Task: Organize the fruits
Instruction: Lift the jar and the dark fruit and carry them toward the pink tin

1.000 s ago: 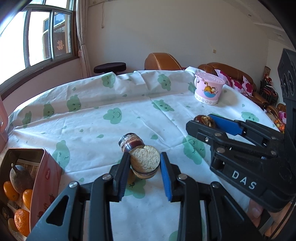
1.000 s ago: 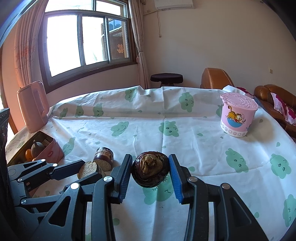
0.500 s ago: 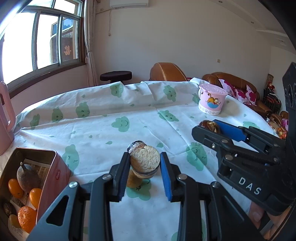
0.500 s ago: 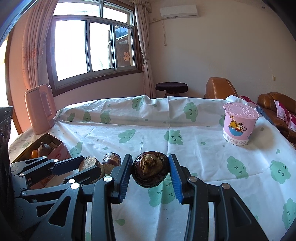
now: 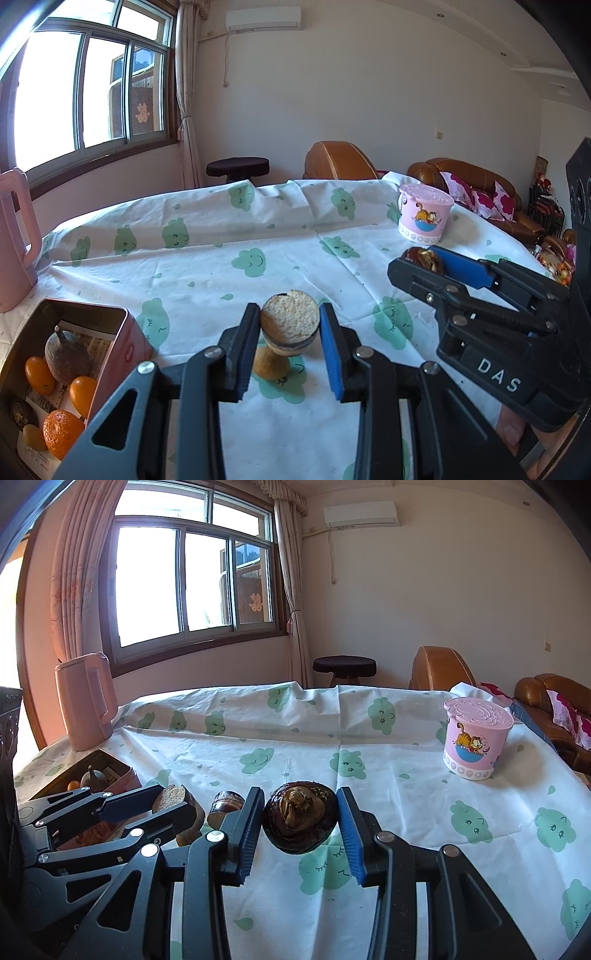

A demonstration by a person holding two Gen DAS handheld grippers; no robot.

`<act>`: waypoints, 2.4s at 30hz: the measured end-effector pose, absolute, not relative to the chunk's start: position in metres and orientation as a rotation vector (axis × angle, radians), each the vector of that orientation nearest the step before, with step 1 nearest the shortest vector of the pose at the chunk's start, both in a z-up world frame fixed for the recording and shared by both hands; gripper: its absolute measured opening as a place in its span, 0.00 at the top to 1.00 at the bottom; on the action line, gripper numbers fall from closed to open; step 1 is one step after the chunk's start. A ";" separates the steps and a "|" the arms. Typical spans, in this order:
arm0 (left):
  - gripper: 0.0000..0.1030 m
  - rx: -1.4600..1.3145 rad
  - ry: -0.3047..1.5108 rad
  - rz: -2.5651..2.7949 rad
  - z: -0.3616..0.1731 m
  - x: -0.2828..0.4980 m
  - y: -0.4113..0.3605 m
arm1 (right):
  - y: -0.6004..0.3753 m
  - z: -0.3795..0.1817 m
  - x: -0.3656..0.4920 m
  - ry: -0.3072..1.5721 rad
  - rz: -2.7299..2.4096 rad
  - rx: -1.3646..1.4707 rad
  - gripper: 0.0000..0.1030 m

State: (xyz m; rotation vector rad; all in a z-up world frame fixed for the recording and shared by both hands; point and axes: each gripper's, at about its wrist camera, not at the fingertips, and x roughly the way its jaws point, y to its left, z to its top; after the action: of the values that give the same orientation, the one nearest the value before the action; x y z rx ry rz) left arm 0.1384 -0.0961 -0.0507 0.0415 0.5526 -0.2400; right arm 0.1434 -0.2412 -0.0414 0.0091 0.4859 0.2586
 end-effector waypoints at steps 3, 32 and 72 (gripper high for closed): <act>0.67 0.039 0.540 -0.236 -0.049 0.137 -0.095 | -0.241 -0.040 0.141 0.472 0.259 0.004 0.59; 0.67 0.042 0.403 -0.191 -0.038 0.112 -0.090 | -0.242 -0.030 0.119 0.351 0.256 -0.012 0.59; 0.67 -0.037 0.410 0.020 -0.036 0.070 0.038 | -0.130 -0.024 0.082 0.348 0.500 -0.095 0.59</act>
State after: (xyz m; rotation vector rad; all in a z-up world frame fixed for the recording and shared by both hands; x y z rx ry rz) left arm 0.0705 0.0376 -0.0361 -0.0372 0.4096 0.0196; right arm 0.0820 -0.1302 -0.0242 -0.0950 0.3480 0.4997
